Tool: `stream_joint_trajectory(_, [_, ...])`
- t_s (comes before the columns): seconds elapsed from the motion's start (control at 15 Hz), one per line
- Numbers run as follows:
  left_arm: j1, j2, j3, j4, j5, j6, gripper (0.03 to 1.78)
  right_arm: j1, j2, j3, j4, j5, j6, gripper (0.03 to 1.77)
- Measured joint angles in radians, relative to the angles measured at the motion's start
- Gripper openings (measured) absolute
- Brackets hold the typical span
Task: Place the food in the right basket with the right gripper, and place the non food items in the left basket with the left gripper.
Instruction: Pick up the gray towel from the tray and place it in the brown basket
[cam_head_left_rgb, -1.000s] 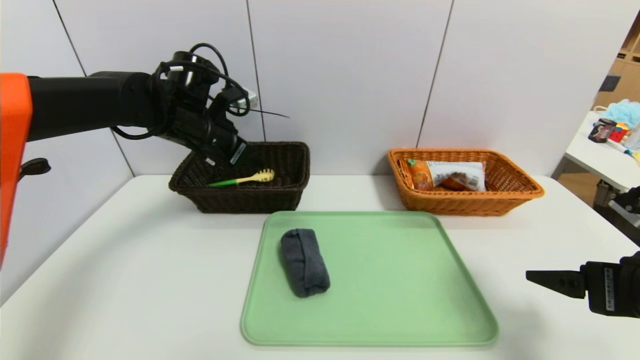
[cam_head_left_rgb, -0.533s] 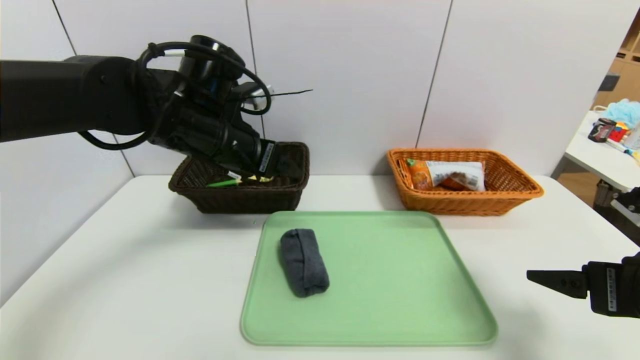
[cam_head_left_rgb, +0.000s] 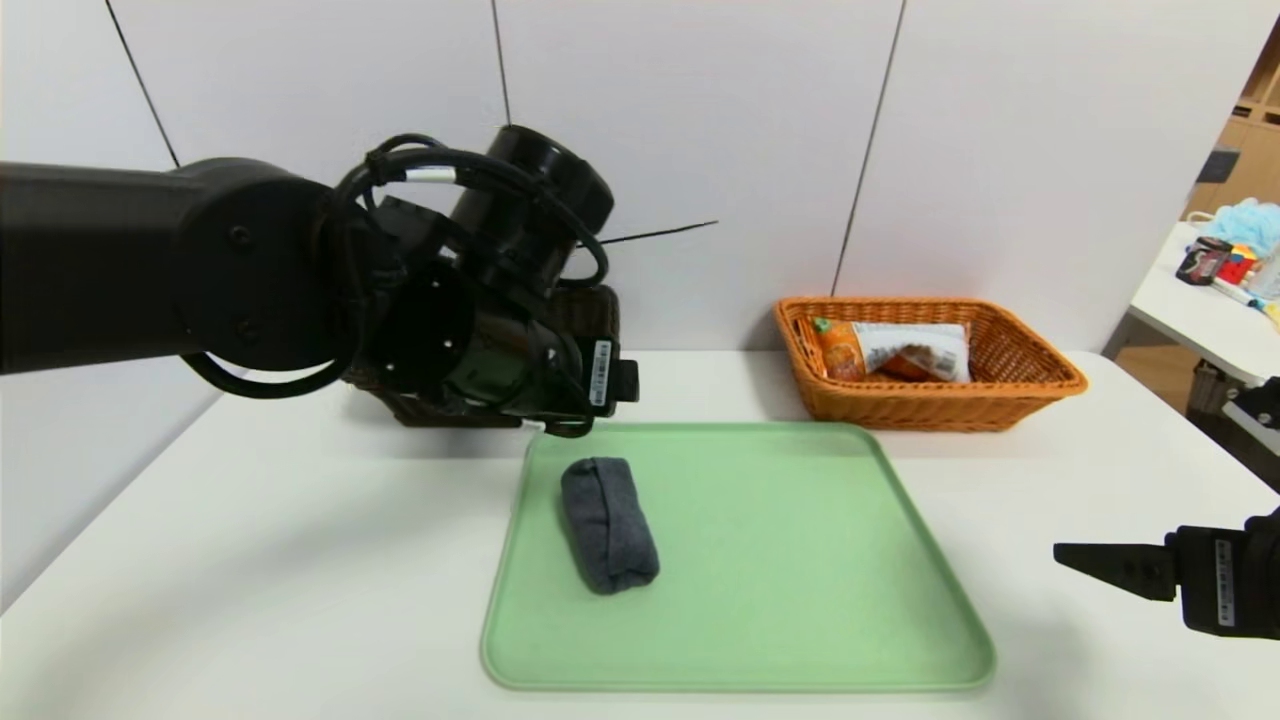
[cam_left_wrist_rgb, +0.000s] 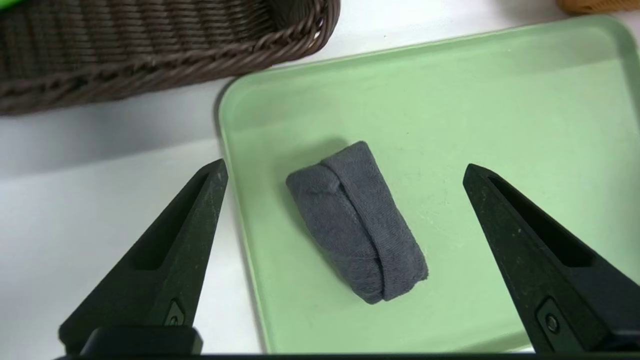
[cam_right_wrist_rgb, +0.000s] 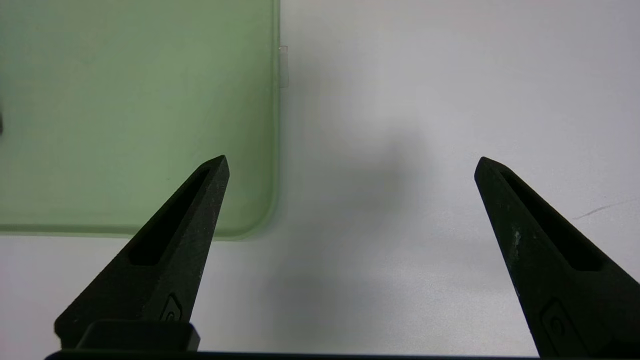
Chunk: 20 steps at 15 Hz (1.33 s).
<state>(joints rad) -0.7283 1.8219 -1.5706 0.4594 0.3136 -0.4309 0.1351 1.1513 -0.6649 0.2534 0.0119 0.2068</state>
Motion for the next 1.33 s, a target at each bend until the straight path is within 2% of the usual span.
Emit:
stream_joint_trajectory(0.27, [-0.053, 0.054, 0.02, 0.004, 0.147, -0.185, 1.68, 0.001, -0.001, 0.0, -0.001, 0.0, 0.003, 1.7])
stream_joint_trajectory(0.4, [-0.071, 0.084, 0.028, 0.007, 0.178, -0.256, 1.69, 0.001, -0.001, -0.001, -0.001, 0.0, 0.002, 1.7])
stream_joint_trajectory(0.93, [-0.104, 0.157, 0.099, 0.006, 0.18, -0.371, 1.69, 0.001, -0.001, -0.003, -0.002, 0.0, 0.0, 1.7])
stream_joint_trajectory(1.33, [-0.132, 0.207, 0.093, 0.0, 0.173, -0.406, 1.69, 0.009, -0.001, -0.006, -0.001, 0.0, 0.001, 1.7])
